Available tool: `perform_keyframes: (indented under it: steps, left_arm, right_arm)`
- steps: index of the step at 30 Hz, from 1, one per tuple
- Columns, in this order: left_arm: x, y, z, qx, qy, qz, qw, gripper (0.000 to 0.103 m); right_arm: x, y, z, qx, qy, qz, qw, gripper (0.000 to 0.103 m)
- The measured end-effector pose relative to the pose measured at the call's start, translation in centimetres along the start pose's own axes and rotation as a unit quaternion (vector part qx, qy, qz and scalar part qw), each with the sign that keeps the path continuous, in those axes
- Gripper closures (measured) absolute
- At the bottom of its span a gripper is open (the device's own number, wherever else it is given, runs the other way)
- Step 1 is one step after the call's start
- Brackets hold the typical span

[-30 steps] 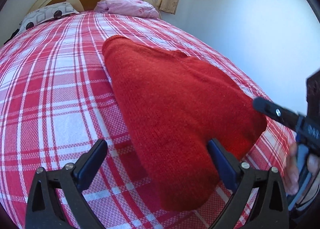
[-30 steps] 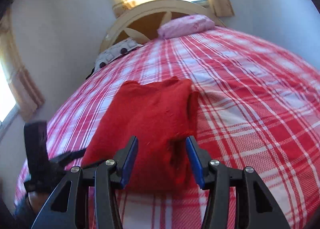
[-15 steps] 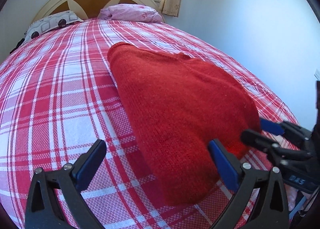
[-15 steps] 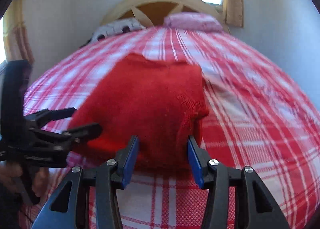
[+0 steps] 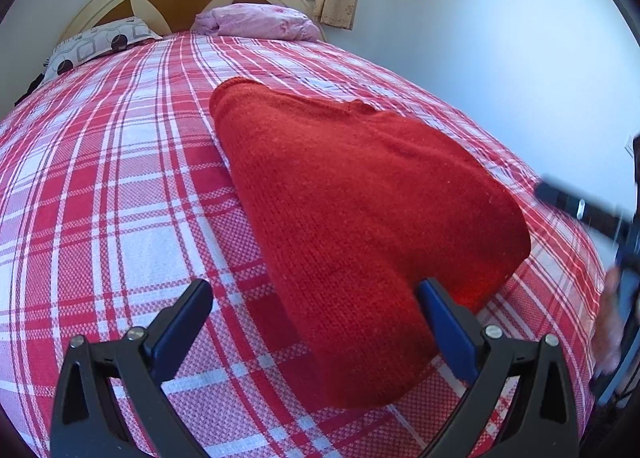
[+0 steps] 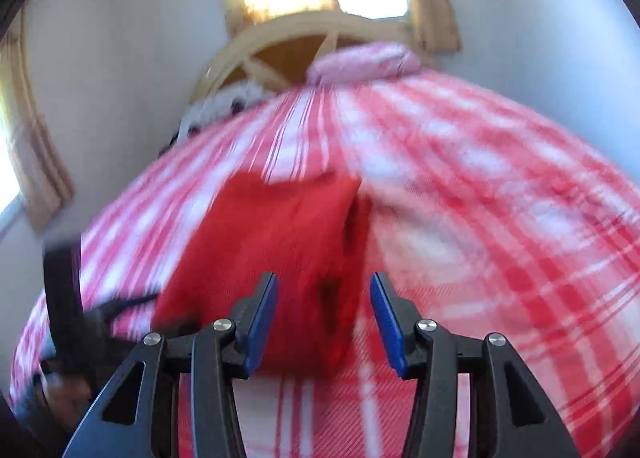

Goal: Fold small clothes

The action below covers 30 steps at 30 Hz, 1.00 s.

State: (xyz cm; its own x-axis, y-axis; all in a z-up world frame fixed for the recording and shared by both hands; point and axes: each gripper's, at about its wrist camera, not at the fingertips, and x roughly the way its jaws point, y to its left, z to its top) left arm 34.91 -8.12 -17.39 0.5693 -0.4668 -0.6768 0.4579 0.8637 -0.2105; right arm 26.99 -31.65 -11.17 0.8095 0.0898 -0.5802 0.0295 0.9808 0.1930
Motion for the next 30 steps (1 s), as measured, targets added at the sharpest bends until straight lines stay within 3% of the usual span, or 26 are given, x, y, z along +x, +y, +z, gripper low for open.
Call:
perform_keyframes:
  steps: [2, 6, 9, 10, 15, 18, 21, 26, 28, 30]
  left_arm:
    - [0.0, -0.2, 0.0, 0.005, -0.001, 0.002, 1.0, 0.0]
    - [-0.1, -0.4, -0.1, 0.009, -0.002, -0.004, 0.9999, 0.0]
    - [0.1, 0.0, 0.0, -0.001, 0.003, -0.015, 0.9999, 0.0]
    - [0.2, 0.0, 0.0, -0.002, 0.005, -0.016, 0.9999, 0.0]
    - [0.7, -0.4, 0.0, 0.007, 0.017, -0.012, 0.9998, 0.0]
    - [0.7, -0.4, 0.1, 0.005, 0.019, -0.015, 0.9997, 0.0]
    - [0.6, -0.2, 0.1, 0.001, 0.016, -0.017, 0.9997, 0.0]
    - [0.6, -0.2, 0.1, 0.001, 0.015, -0.016, 0.9998, 0.0]
    - [0.6, -0.2, 0.1, 0.0, 0.015, -0.016, 0.9998, 0.0]
    - [0.6, -0.2, 0.1, 0.001, 0.016, -0.016, 0.9997, 0.0]
  right_arm:
    - [1.4, -0.3, 2.3, -0.004, 0.019, -0.007, 1.0, 0.054]
    - [8.4, -1.7, 5.6, 0.032, 0.106, 0.011, 0.994, 0.054]
    - [12.4, -3.1, 6.4, 0.085, 0.137, 0.035, 0.986, 0.074]
    - [13.5, -3.2, 6.4, 0.091, 0.153, 0.042, 0.983, 0.088]
    - [16.7, -3.2, 4.6, 0.07, 0.188, -0.009, 0.98, 0.092]
    - [15.9, -3.9, 4.6, 0.074, 0.181, -0.008, 0.981, 0.092]
    - [12.9, -2.3, 5.1, 0.033, 0.153, -0.024, 0.987, 0.09]
    - [6.2, 1.6, 3.1, -0.033, 0.095, 0.041, 0.994, 0.082]
    - [5.4, 3.1, 1.2, -0.071, 0.102, 0.048, 0.991, 0.079]
    - [6.3, 3.5, -0.7, -0.102, 0.127, 0.022, 0.986, 0.079]
